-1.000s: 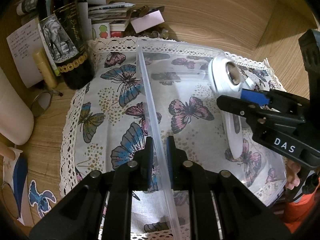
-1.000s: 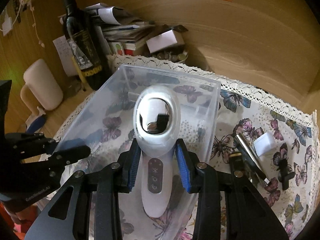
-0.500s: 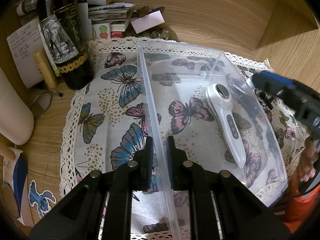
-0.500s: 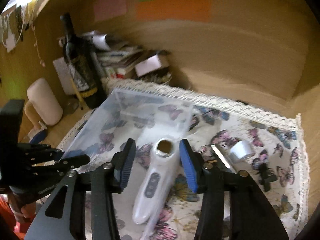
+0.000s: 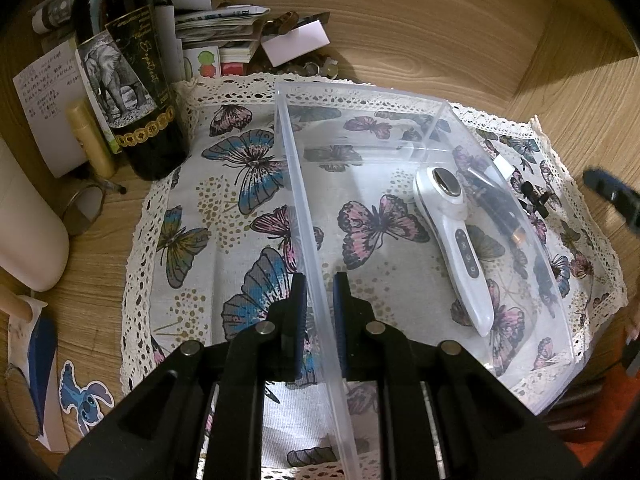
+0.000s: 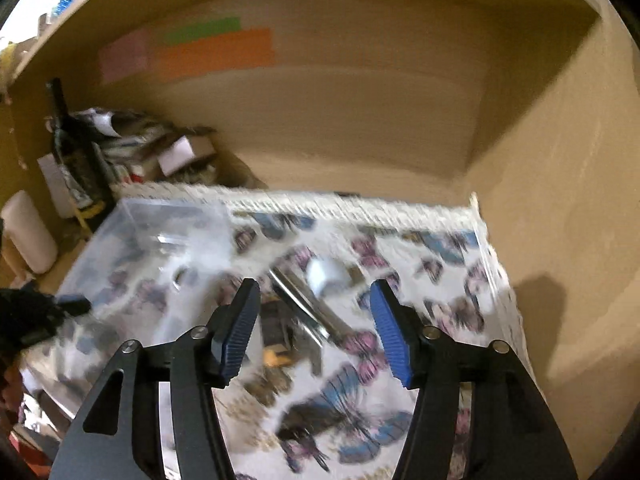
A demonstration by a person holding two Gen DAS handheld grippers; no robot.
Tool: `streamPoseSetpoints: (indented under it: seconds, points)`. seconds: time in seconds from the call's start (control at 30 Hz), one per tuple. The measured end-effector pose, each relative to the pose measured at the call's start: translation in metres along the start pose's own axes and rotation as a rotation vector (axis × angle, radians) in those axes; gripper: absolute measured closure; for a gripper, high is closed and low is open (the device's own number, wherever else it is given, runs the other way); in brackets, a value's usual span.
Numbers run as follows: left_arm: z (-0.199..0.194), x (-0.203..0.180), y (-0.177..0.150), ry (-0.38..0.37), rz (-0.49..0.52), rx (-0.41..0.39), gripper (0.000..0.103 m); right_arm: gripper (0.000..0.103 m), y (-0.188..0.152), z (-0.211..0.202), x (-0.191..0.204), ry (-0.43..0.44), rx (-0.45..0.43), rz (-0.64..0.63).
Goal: Organize rigid objects
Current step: 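Carry the white device into the clear box and release it with the right gripper, then grasp the small black bell-shaped item with the right gripper and drop it in the box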
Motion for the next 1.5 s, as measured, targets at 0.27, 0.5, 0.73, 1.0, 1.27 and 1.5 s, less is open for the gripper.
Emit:
streamPoseSetpoints:
  seconds: [0.27,0.5,0.73,1.0,1.27,1.5]
  points:
    - [0.0,0.001,0.0,0.002,0.0,0.001,0.09,0.049,-0.061,0.022,-0.009,0.026,0.15,0.048]
    - [0.001,0.0,-0.002,0.005,0.006,0.005,0.09,0.064,-0.1,0.034,-0.004,0.047,0.238,0.059]
    - [0.001,0.0,-0.003,0.004,0.005,0.005,0.09,0.072,-0.098,0.028,-0.002,0.054,0.206,0.032]
    - [0.0,0.0,-0.003,0.002,0.002,0.005,0.09,0.072,-0.064,0.02,0.005,0.071,0.112,0.019]
    - [0.0,0.0,-0.003,0.002,0.002,0.006,0.09,0.072,-0.017,0.011,0.029,0.107,0.007,-0.045]
    - [0.0,0.0,-0.003,0.0,-0.007,0.005,0.09,0.072,0.017,0.012,0.062,0.184,-0.047,-0.102]
Point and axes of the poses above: each gripper's, at about its wrist camera, not at the fingertips, and z roughly the way its jaws point, x to its left, y to its top, the point moved 10 cm from there along z, roughly the way its jaws point, and after that the axes turned 6 degrees about z, right-handed, at the moved point
